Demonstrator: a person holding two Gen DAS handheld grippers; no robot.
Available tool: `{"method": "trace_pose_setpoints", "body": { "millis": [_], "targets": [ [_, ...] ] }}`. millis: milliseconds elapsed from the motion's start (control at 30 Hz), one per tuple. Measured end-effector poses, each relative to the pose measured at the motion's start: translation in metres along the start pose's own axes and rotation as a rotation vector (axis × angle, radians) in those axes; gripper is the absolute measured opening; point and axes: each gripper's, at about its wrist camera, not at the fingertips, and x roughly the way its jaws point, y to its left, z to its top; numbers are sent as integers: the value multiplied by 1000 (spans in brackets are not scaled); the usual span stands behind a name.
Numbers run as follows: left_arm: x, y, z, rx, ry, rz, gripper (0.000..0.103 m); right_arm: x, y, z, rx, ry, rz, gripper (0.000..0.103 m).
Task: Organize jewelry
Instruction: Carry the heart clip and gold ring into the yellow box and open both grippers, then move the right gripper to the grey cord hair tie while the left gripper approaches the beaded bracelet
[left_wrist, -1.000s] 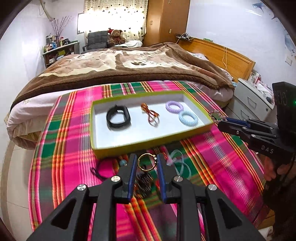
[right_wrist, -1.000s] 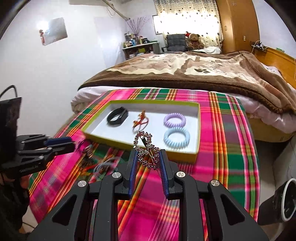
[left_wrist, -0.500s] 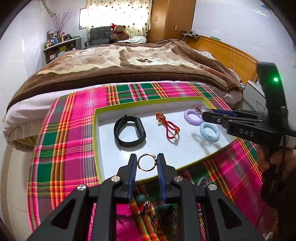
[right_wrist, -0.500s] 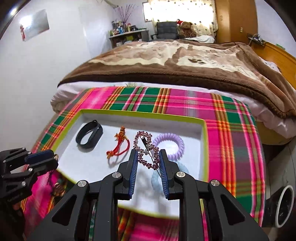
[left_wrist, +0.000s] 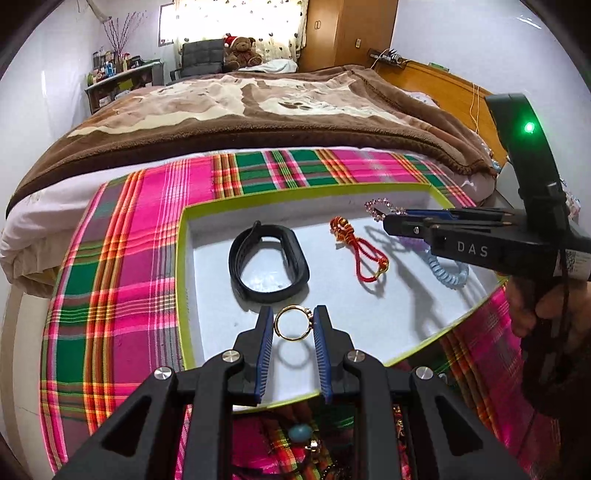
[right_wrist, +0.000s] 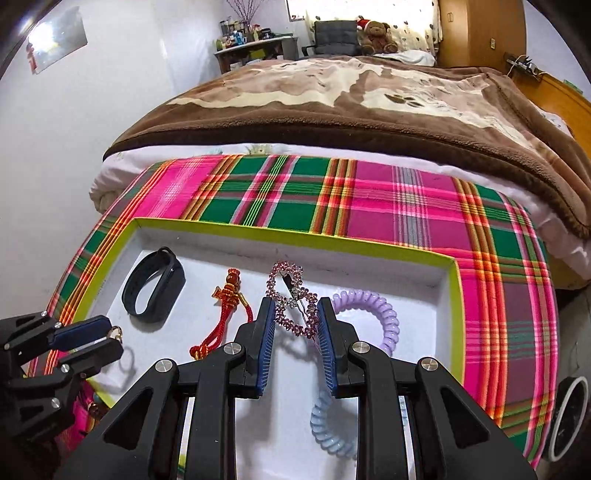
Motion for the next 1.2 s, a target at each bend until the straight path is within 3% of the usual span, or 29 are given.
{"method": "trace_pose_setpoints", "body": {
  "millis": [833, 900, 1033, 1200],
  "targets": [
    [12, 5, 0, -27, 31, -10, 24, 7, 11, 5, -25, 7, -31, 24],
    [12, 6, 0, -35, 32, -11, 34, 6, 11, 5, -23, 7, -32, 24],
    [9, 5, -1, -37, 28, -14, 35, 0, 10, 4, -12, -11, -28, 39],
    [-1, 0, 0, -33, 3, -27, 41, -12, 10, 1, -6, -33, -18, 39]
  ]
}}
